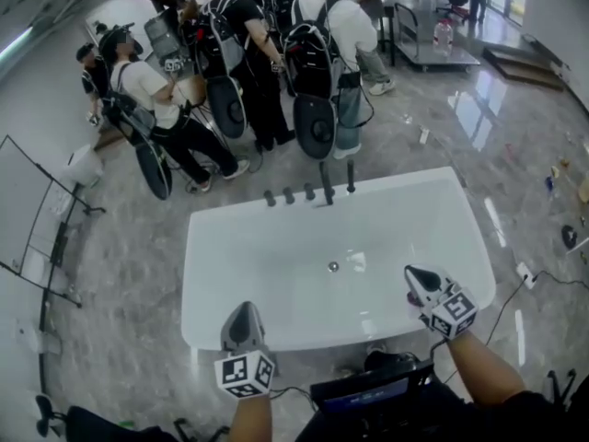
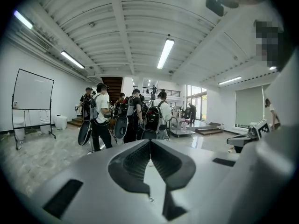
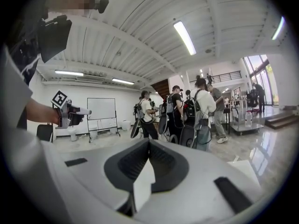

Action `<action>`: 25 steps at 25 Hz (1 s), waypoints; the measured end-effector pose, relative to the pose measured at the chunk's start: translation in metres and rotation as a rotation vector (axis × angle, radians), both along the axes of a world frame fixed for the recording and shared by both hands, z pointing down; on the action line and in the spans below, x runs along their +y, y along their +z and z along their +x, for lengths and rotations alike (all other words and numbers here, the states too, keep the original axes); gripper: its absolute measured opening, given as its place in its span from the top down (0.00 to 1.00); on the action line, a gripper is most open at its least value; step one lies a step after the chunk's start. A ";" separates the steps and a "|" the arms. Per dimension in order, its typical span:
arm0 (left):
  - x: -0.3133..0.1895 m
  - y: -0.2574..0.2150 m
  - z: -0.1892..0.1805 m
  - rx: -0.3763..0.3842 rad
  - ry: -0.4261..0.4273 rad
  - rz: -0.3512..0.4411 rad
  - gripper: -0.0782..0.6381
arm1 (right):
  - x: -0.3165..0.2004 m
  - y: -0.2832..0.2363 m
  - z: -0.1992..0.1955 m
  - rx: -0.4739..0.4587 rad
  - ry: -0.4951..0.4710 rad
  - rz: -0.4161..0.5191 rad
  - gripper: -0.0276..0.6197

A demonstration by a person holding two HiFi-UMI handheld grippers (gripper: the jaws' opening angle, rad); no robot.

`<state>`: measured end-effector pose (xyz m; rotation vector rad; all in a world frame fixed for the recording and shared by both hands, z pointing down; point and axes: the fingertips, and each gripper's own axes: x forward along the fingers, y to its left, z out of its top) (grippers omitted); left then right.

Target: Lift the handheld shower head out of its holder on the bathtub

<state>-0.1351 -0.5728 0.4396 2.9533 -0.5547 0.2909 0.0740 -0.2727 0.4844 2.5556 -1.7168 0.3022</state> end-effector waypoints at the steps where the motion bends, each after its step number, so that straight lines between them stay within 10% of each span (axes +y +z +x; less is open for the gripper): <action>1: 0.003 -0.003 0.005 -0.003 0.001 0.003 0.87 | 0.001 -0.003 0.007 -0.001 0.001 0.009 0.95; 25: 0.041 -0.015 0.082 -0.064 0.017 0.057 0.87 | 0.000 -0.011 0.103 -0.010 0.005 0.073 0.95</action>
